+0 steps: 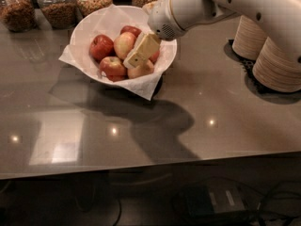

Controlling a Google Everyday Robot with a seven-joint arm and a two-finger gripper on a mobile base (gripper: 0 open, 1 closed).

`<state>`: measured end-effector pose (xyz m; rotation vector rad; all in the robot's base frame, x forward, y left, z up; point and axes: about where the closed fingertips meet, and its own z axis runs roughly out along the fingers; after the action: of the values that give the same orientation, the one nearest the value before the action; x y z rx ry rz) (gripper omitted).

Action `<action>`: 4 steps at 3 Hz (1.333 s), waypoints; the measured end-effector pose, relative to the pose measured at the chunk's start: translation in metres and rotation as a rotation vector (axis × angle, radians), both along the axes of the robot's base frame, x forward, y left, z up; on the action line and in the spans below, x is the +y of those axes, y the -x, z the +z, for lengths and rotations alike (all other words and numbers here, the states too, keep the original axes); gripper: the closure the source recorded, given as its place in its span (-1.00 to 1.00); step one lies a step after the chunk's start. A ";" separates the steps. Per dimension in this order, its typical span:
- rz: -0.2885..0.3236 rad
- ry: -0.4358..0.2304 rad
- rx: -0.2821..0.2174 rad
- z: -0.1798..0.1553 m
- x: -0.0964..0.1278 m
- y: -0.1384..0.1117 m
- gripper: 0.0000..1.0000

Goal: Pick apple from white bowl

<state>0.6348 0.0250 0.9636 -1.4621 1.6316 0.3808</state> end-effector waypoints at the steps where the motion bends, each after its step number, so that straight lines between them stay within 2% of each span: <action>1: 0.026 -0.017 -0.001 -0.004 0.014 -0.011 -1.00; 2: 0.040 -0.020 0.006 -0.012 0.023 -0.018 -1.00; 4: 0.046 -0.018 0.015 -0.018 0.028 -0.022 -0.26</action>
Offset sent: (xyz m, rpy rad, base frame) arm 0.0285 0.0295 -0.0218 0.0198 0.0168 0.0468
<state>0.6567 0.0531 0.9452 -1.4888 1.6048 0.4318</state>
